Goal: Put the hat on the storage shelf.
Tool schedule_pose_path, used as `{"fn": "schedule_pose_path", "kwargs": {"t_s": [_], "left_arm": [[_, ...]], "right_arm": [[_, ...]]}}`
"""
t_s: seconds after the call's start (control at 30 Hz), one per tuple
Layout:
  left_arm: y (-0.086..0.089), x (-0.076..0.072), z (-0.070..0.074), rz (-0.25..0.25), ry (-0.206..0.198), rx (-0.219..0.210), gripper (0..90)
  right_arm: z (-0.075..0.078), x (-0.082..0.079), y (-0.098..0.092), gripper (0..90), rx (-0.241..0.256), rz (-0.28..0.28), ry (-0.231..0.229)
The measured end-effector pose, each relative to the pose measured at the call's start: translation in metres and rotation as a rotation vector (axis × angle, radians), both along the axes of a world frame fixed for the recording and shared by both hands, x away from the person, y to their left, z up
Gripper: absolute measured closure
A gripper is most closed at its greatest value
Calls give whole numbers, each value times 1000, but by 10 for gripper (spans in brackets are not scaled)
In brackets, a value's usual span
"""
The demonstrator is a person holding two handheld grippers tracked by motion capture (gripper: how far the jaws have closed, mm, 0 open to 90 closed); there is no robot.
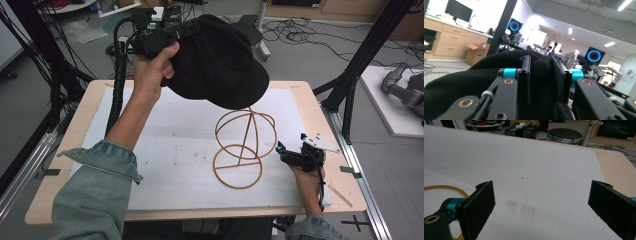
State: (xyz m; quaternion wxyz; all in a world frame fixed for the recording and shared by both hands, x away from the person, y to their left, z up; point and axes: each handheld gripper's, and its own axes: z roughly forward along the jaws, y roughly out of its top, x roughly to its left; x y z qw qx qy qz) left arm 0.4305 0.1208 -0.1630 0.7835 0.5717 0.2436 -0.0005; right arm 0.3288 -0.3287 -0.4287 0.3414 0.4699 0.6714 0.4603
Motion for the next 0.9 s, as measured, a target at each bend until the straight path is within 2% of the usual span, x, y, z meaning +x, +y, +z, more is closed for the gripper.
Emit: {"fn": "schedule_pose_path", "kwargs": {"t_s": [0.33,0.67,0.9], "left_arm": [[-6,-6,4,-60,-4,-24,700],[-18,-13,2,-144,-4,0,699],[-26,-14,-4,-183,8,40,699]], "right_arm": [[0,0,0,68,-2,2,4],[0,0,0,68,-3,2,3],[0,0,-1,68,-3,-1,2]]}}
